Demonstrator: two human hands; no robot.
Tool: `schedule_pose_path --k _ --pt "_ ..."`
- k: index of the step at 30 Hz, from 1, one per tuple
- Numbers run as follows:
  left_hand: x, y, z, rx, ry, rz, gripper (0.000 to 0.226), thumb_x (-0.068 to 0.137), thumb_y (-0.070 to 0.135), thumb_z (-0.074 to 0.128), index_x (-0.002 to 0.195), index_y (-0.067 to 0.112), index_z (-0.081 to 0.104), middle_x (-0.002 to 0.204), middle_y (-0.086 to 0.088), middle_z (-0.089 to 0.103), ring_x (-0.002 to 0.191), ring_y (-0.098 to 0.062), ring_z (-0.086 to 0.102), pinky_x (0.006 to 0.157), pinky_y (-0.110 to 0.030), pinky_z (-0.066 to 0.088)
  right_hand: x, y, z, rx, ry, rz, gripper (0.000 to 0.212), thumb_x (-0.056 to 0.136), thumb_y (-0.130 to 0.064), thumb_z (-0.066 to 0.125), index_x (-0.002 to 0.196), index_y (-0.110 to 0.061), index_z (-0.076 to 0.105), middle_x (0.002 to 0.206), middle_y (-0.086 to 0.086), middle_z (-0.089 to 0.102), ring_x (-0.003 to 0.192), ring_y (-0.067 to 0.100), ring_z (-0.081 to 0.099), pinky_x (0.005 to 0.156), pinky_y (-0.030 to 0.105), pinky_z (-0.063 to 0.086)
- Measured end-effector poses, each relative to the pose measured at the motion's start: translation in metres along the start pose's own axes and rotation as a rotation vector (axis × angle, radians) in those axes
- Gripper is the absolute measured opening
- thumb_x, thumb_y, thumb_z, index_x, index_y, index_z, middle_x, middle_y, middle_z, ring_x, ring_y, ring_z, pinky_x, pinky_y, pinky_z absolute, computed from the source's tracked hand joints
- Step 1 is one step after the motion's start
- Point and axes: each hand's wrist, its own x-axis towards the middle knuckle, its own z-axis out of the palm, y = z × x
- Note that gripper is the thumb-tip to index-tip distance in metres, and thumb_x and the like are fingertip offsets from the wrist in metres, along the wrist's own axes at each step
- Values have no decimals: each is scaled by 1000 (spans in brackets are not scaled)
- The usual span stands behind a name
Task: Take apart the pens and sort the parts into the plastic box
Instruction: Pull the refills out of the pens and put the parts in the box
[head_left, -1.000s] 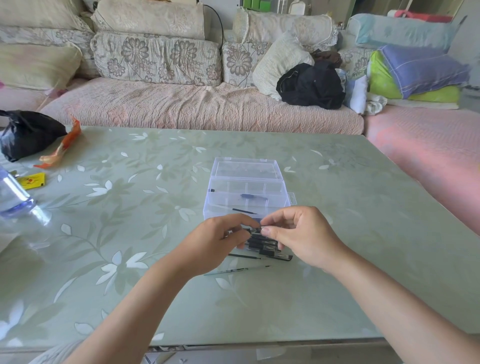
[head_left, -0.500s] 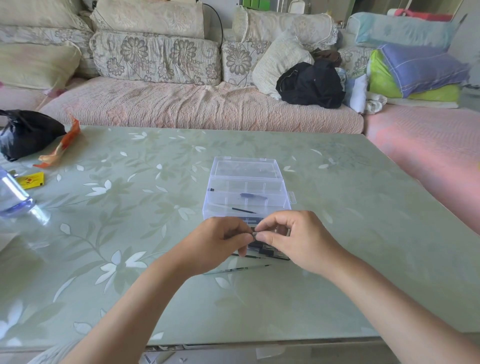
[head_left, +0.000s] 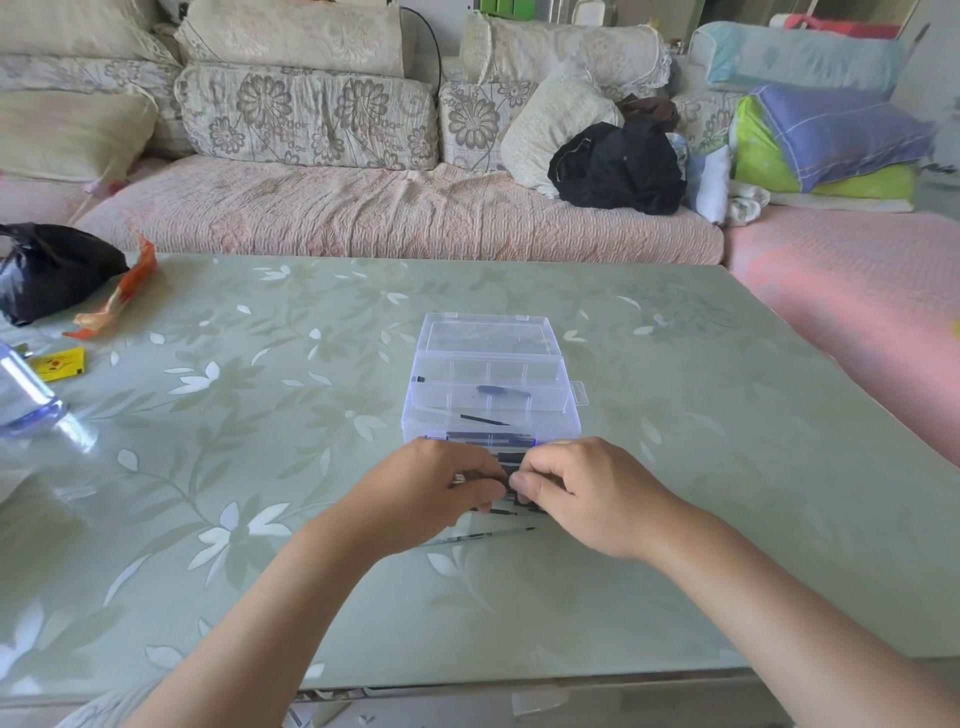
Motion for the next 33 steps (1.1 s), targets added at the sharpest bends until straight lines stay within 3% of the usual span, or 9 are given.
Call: schedule_pose_path --k 3,7,14,16,18,21,24,27,33 --pt "3 0 -1 30 24 0 8 90 40 61 90 39 69 75 20 67 60 -15 62 56 -20 48 -2 1 -3 -9 16 -5 20 91 -45 55 79 -30 58 73 -14 55 66 2 48 57 18 33" --pt "6 4 -1 53 48 36 8 88 36 65 89 37 72 76 17 69 61 -5 54 57 -23 44 -2 2 -4 -8 13 -3 22 92 -40 57 71 -32 56 70 -13 55 65 3 49 57 20 34" --pt "9 9 2 92 108 59 8 82 37 74 89 41 72 82 20 70 79 -3 65 77 -35 56 -10 4 -9 20 14 10 21 91 -40 58 75 -28 63 67 -12 53 62 3 48 54 17 32" --pt "10 12 3 96 111 71 8 83 34 74 88 40 73 82 19 71 79 -3 66 78 -36 56 -10 7 -10 72 1 38 24 91 -41 57 71 -29 63 66 -10 57 61 7 50 58 25 40" --pt "11 14 4 115 116 81 9 82 33 74 88 39 74 82 18 71 80 -4 67 77 -37 56 -11 10 -10 165 -35 87 28 91 -41 56 65 -31 61 60 -8 55 55 12 46 58 31 40" --pt "12 19 7 144 130 75 5 84 36 71 88 36 73 81 15 70 77 -5 65 74 -35 56 -15 14 -14 253 -63 147 19 90 -47 57 79 -35 66 68 -16 59 53 3 45 56 21 36" --pt "13 22 10 193 137 20 17 92 34 57 83 23 66 77 5 64 70 -13 56 72 -37 51 -16 28 -26 227 40 189 23 92 -50 52 100 -35 68 96 -23 66 76 -7 56 71 20 43" --pt "14 21 11 259 113 -28 22 97 25 47 83 16 62 78 1 61 69 -17 50 69 -37 48 -18 49 -33 -22 123 262 23 95 -38 47 99 -30 68 102 -13 64 95 13 59 82 30 47" --pt "7 21 17 344 136 -58 11 94 37 55 96 42 65 82 21 63 67 3 53 58 -20 38 -25 65 -23 -153 11 276 31 93 -43 52 122 -35 61 112 -12 56 103 13 56 78 27 40"
